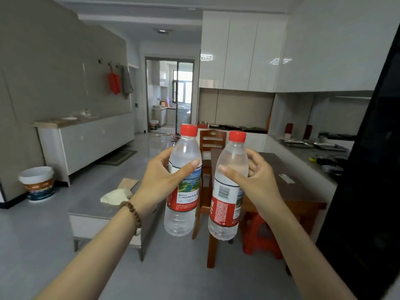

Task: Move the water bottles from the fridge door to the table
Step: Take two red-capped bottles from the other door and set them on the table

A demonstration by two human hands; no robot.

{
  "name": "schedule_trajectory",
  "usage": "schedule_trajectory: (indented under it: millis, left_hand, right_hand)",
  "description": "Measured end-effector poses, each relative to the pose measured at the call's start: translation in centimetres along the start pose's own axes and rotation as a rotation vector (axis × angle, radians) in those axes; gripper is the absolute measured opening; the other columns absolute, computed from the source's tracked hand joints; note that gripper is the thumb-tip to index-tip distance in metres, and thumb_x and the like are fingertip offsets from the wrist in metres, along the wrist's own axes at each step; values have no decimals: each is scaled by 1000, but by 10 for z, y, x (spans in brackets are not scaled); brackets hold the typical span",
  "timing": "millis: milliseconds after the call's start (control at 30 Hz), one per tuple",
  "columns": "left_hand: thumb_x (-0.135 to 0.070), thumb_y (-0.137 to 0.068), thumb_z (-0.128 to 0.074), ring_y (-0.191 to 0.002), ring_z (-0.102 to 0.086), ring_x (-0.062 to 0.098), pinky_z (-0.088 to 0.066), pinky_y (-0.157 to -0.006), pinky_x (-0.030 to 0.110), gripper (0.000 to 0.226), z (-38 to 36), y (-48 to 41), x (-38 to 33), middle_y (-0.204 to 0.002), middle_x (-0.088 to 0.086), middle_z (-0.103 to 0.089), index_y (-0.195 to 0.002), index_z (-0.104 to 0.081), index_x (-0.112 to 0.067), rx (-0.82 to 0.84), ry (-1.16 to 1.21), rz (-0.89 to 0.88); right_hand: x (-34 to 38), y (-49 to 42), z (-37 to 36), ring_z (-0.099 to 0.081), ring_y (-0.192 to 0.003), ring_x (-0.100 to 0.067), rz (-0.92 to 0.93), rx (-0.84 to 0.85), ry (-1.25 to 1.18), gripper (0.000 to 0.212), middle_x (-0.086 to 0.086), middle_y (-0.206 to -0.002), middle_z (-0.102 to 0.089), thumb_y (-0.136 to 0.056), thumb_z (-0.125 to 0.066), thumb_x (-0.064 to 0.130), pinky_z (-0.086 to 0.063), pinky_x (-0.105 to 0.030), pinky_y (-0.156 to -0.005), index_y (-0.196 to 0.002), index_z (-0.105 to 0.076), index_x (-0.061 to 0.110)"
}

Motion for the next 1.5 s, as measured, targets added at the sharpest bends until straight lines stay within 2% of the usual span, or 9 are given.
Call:
schedule_trajectory:
  millis: [167, 333, 433, 633, 867, 1067, 1200, 1333, 1500]
  left_hand:
    - [-47, -59, -68, -79, -66, -5, -51, -56, 10, 54, -32, -92, 41, -94, -22, -63, -110, -54, -37, 10, -18, -32]
    - [-43, -65, -66, -75, -62, -15, -48, -55, 5, 44, -74, -181, 89, -94, -24, -60, -106, -54, -39, 48, 1, -71]
    - [-39, -69, -66, -75, -61, -17, -47, -55, 4, 32, -109, -233, 123, -93, -24, -60, -96, -51, -45, 90, 22, -70]
    - [-42, -68, -67, -93, -62, -2, -51, -74, 15, 40, -189, -346, 193, -103, -17, -62, -105, -54, -36, 196, 82, -86]
    - [-32, -74, -72, -96, -59, 3, -51, -78, 22, 42, -302, -454, 263, -103, -14, -61, -111, -51, -29, 288, 135, -26]
    - [-30, -74, -73, -84, -56, -8, -46, -60, 6, 43, -407, -513, 325, -96, -22, -58, -110, -49, -31, 306, 111, 30]
    - [-37, -67, -72, -94, -63, 3, -54, -76, 18, 56, -471, -544, 374, -107, -7, -64, -116, -51, -21, 315, 88, 74]
    - [-18, -75, -72, -92, -60, -11, -48, -76, 6, 46, -517, -576, 413, -107, -9, -61, -116, -49, -15, 417, -26, 86]
    - [-20, -74, -76, -107, -59, 8, -49, -90, 17, 56, -551, -609, 454, -120, -3, -61, -123, -51, -13, 576, -233, 114]
  right_hand:
    - [-60, -84, 0, -65, -97, 1, -12, -46, 8, 61, 14, -111, -66, -65, -83, 25, -55, -20, -79, -119, -54, 26]
    - [-123, -162, 19, -61, -80, 19, -60, -119, 22, 49, 26, -95, -61, -67, -82, 19, -50, -7, -62, -98, -52, 42]
    - [-164, -205, 41, -58, -77, 23, -97, -151, 68, 50, 29, -95, -59, -68, -81, 20, -47, -3, -58, -104, -52, 39]
    - [-246, -297, 100, -62, -105, -12, -144, -296, 173, 64, 6, -115, -66, -62, -85, 25, -53, -34, -87, -119, -56, 22]
    - [-320, -390, 176, -59, -99, 0, -162, -396, 220, 58, 18, -104, -62, -64, -83, 13, -49, -22, -77, -111, -52, 28]
    - [-408, -463, 250, -57, -108, -14, -190, -307, 303, 68, 5, -120, -60, -63, -84, 18, -50, -32, -88, -122, -50, 21]
    - [-479, -505, 293, -54, -113, -14, -244, -186, 309, 75, 6, -122, -57, -63, -84, 18, -48, -27, -88, -127, -46, 19]
    - [-542, -540, 330, -53, -113, -12, -331, -36, 295, 74, 13, -118, -54, -64, -84, 21, -49, -38, -95, -126, -43, 27]
    - [-604, -576, 342, -58, -108, -9, -391, 67, 291, 66, 16, -114, -60, -57, -84, 37, -51, -36, -90, -110, -47, 48]
Point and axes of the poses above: each hand's wrist, its own y-axis away from the middle knuckle, its own z-axis out of the back of the hand, x = y × z, the point moved 6 cm from there along -y, towards the middle knuckle
